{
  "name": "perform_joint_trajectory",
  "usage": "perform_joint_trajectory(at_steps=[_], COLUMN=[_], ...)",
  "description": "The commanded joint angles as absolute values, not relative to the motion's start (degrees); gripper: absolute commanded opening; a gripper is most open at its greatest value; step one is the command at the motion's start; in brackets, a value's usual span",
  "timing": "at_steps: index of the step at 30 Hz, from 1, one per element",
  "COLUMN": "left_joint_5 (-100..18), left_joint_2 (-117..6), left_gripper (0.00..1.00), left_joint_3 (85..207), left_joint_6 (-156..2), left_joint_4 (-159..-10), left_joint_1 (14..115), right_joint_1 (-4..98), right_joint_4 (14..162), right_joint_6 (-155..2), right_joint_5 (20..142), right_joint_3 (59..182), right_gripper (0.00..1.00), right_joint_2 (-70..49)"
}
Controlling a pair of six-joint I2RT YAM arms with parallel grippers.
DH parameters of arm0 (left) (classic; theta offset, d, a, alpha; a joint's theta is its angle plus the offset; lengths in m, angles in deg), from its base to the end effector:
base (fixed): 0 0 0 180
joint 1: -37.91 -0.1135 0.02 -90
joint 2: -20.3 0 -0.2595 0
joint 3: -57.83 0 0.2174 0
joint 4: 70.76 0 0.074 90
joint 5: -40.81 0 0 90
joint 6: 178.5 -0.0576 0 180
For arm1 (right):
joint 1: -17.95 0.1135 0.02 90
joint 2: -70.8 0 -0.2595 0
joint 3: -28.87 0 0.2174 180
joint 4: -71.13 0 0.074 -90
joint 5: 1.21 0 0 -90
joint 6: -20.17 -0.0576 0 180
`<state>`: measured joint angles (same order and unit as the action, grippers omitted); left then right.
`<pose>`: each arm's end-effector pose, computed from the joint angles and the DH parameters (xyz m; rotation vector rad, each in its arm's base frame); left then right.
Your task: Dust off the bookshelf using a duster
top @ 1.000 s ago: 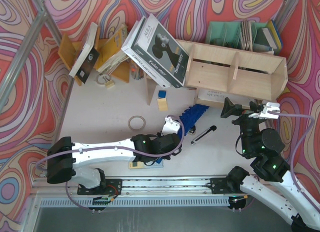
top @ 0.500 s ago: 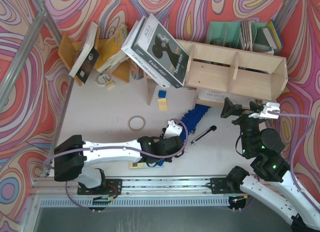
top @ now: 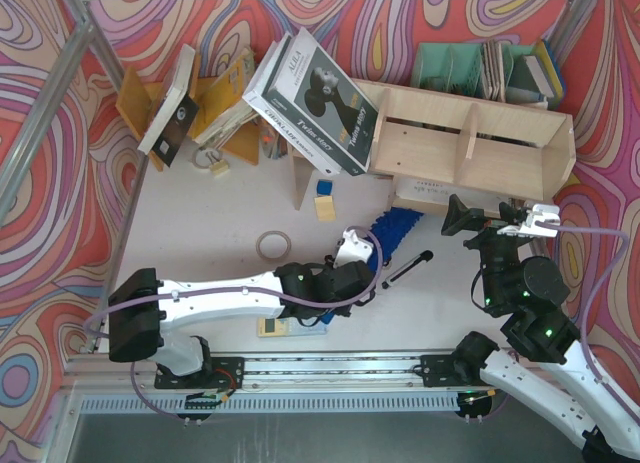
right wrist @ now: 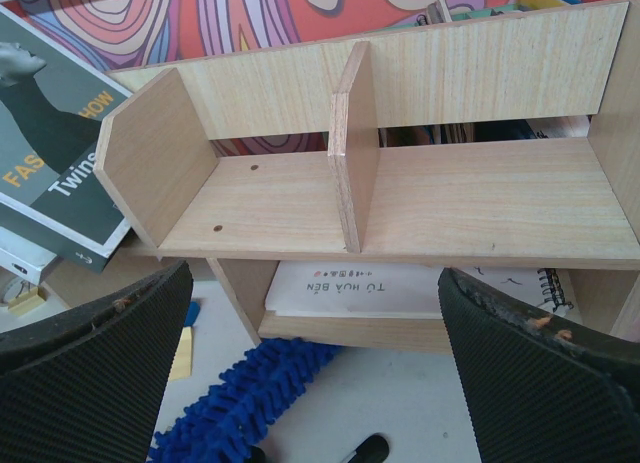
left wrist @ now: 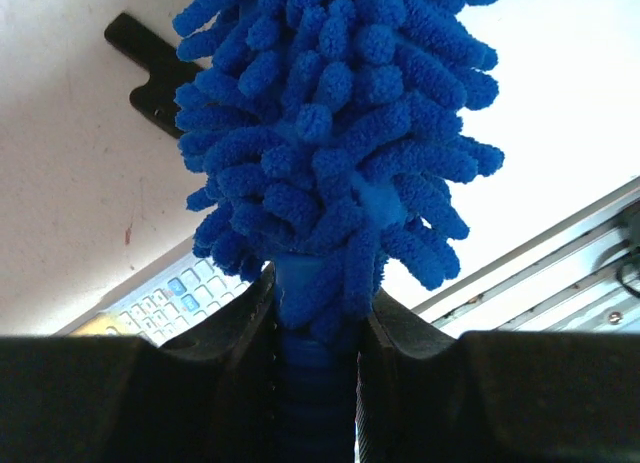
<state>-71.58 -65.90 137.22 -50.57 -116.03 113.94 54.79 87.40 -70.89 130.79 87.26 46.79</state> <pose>0.0930 -0.2828 0.2463 0.6368 2.3502 -0.4378 0.0818 0.0132 0.3782 0.2326 1.3180 0.1003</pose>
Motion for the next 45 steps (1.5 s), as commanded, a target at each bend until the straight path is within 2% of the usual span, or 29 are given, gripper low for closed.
perform_joint_trajectory(at_steps=[1, 12, 27, 36, 45], left_joint_5=[-75.30, -67.40, -59.63, -57.27, -57.89], left_joint_2=[-67.25, -77.37, -89.31, -88.70, -86.66], left_gripper=[0.00, 0.00, 0.00, 0.00, 0.00], left_joint_3=[141.31, 148.71, 162.78, 161.36, 154.03], left_joint_6=[-52.17, -56.18, -62.50, -63.02, -60.51], left_joint_4=[-113.48, -108.75, -113.16, -115.95, -113.42], left_joint_1=[113.97, 114.49, 116.41, 116.72, 116.71], right_joint_1=[54.86, 54.86, 54.86, 54.86, 54.86], right_joint_4=[86.18, 86.09, 85.83, 85.56, 85.28], right_joint_6=[-70.03, -69.94, -69.75, -69.61, -69.61], right_joint_5=[131.68, 131.69, 131.57, 131.59, 131.59], right_joint_3=[87.00, 86.96, 86.82, 86.73, 86.64], right_gripper=[0.99, 0.99, 0.99, 0.99, 0.99], right_joint_2=[47.34, 47.34, 47.12, 46.98, 46.94])
